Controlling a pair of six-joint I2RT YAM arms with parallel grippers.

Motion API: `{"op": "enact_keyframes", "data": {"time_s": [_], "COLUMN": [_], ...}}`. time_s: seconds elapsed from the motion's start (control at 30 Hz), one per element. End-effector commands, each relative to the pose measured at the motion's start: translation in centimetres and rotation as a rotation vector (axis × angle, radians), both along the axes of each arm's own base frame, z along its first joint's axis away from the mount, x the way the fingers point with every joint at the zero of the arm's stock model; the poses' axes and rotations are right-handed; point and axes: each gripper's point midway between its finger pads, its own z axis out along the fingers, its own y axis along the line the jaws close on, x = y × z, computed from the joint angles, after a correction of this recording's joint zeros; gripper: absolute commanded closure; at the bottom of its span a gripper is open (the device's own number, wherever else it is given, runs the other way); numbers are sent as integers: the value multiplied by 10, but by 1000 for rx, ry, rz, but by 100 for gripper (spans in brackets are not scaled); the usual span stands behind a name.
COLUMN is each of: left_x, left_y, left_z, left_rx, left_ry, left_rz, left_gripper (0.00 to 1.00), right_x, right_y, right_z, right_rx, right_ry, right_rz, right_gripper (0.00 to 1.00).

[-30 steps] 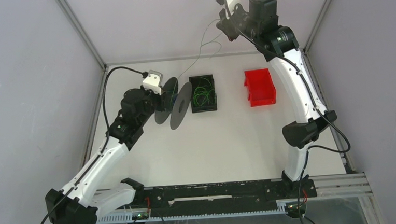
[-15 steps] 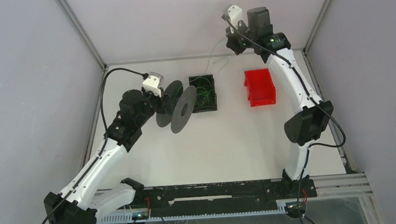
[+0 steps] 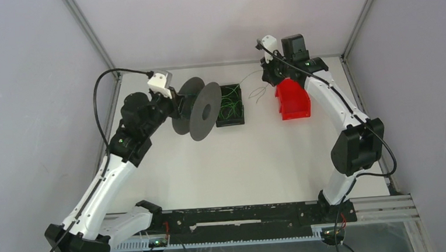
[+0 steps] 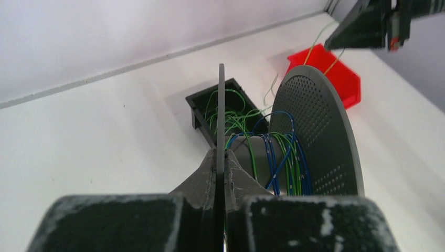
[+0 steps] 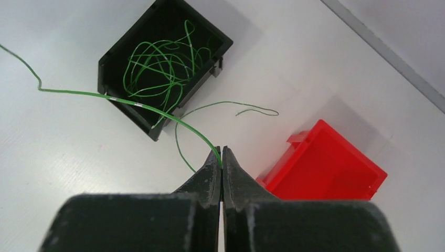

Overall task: Wrap the cables
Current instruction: Wrap the cable around the cable reel.

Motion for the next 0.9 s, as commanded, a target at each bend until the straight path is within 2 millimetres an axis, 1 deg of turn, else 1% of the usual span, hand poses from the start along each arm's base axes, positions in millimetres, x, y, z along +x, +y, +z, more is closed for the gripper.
{"op": "enact_keyframes", "data": {"time_s": [0.0,0.17,0.23,0.33,0.43,0.63,0.77,0.87], "left_x": [-10,-9,-7,-3,2,11,17,23], "left_y": [4,16,23,36,49,74,83,91], "left_z": [84,102,110,116,120,126,130,126], "left_rx": [-180,-248,-276,-303,-332,-336,-334,-316], "left_ry": [-130,-113,-107,-97,-89,-104,-112,-111], "left_rz": [10,75,113,186,265,404,464,520], "left_gripper": [100,100,100,100,100,100,100,100], "right_x": [-12,-41,-54,-71,-92,-134,-165,-194], "right_y": [12,33,45,62,81,119,144,162], "right_z": [17,-18,-30,-43,-56,-74,-79,-77], "right_rx": [66,66,68,71,80,106,112,120], "right_ry": [-58,16,40,65,102,161,187,203], "right_rz": [31,94,127,175,250,402,503,595], "right_gripper": [100,100,100,100,100,100,100,100]}}
